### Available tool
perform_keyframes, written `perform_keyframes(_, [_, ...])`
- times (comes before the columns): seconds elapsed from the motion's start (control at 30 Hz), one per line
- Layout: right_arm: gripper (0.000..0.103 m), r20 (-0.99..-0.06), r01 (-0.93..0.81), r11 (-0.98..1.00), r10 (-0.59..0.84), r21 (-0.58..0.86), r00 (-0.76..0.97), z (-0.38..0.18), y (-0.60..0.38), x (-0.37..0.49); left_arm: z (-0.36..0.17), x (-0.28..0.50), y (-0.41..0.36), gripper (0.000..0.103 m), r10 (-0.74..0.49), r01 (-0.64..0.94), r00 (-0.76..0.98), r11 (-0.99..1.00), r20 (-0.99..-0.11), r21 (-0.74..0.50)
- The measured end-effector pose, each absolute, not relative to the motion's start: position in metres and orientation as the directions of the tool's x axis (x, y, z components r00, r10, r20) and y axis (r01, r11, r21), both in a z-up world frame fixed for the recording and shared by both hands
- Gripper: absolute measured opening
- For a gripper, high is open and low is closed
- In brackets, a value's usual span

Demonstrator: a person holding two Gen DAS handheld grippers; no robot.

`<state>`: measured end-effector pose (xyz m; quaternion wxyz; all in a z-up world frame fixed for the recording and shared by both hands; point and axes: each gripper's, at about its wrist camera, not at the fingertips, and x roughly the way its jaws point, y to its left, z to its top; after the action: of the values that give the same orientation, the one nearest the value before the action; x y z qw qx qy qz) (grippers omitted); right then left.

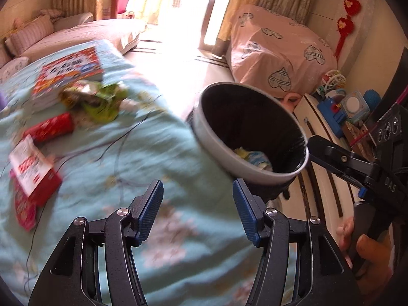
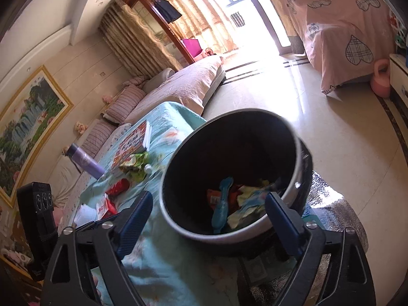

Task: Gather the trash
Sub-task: 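Move both open tools back over the remaining trash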

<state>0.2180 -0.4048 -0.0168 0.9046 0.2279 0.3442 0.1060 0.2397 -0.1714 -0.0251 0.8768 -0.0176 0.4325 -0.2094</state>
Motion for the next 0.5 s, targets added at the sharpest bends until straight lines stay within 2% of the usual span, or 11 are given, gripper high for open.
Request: perform_keyframes(0.5, [0.094,-0.566,-0.209,0.885,0.432,0.415,0.702,-0.026,-0.299,0.197,-0.054,0.189,-0.044,0.057,-0.273,0.106,0.579,0.959,-0.768,-0.261])
